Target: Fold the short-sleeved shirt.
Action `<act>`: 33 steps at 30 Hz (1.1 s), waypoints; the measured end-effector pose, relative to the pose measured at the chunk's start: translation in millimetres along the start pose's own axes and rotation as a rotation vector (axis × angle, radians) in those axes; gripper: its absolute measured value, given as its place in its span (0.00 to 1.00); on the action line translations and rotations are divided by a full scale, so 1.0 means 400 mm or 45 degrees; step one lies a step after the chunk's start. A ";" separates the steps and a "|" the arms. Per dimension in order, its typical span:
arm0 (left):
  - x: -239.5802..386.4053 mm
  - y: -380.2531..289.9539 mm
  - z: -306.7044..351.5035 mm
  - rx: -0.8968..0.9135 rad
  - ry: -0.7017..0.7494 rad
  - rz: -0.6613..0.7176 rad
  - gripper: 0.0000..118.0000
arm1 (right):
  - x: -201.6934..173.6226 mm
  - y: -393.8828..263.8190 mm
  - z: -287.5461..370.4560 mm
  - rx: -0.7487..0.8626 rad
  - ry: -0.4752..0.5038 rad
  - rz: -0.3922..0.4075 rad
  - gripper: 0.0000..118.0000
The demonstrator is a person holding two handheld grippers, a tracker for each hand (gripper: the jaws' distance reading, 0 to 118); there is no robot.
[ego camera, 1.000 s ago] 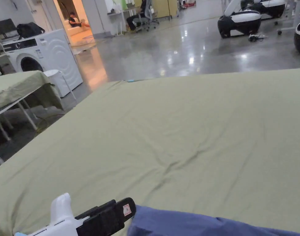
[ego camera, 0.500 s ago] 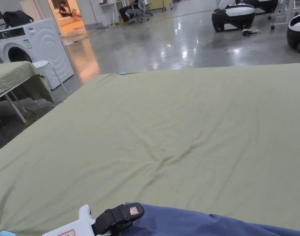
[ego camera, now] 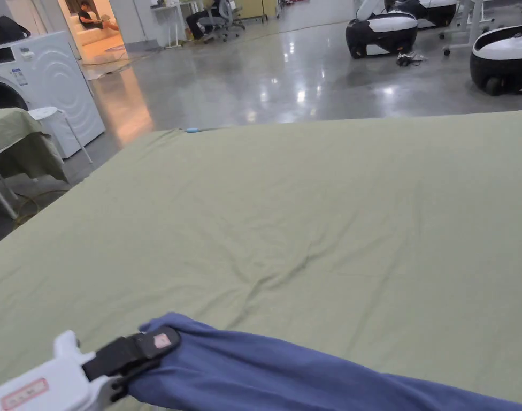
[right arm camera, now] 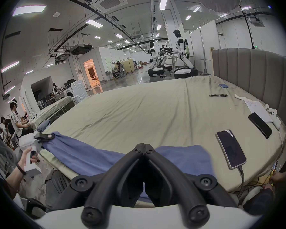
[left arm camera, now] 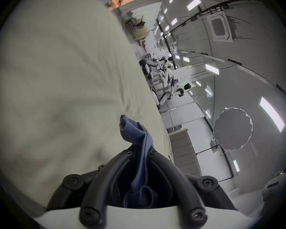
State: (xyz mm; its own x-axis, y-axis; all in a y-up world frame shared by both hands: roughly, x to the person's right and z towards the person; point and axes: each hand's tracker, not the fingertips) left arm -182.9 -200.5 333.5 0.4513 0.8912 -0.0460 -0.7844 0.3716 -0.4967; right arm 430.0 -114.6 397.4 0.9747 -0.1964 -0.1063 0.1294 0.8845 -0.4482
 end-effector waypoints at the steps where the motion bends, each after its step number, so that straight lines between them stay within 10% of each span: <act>1: 0.025 0.030 0.025 0.029 0.044 -0.074 0.09 | -0.004 -0.004 -0.008 0.003 0.000 -0.005 0.00; 7: 0.174 0.070 0.031 -0.035 0.172 -0.475 0.09 | -0.014 -0.006 -0.017 0.016 0.024 -0.045 0.00; 19: 0.217 -0.432 -0.428 -0.659 -0.065 -0.471 0.10 | -0.011 -0.017 0.053 0.036 -0.001 -0.077 0.00; 24: 0.223 -0.440 -0.415 -0.656 -0.180 -0.504 0.54 | 0.044 -0.036 0.018 -0.011 -0.056 -0.130 0.00; 28: 0.230 -0.404 -0.367 -0.611 -0.201 -0.519 0.51 | 0.077 -0.058 -0.018 -0.042 -0.047 -0.227 0.00; 31: 0.211 -0.426 -0.403 -0.628 -0.091 -0.516 0.10 | 0.082 -0.069 -0.038 -0.052 -0.029 -0.254 0.00; 33: 0.195 -0.470 -0.449 -0.700 -0.061 -0.483 0.10 | 0.088 -0.088 -0.003 -0.066 -0.024 -0.259 0.00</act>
State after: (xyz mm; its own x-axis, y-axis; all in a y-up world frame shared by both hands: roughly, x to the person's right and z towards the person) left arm 76.3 -247.7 267.7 0.6238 0.7402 0.2509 -0.2386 0.4861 -0.8407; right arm 459.5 -153.3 408.6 0.9327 -0.3605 0.0074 0.3148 0.8044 -0.5038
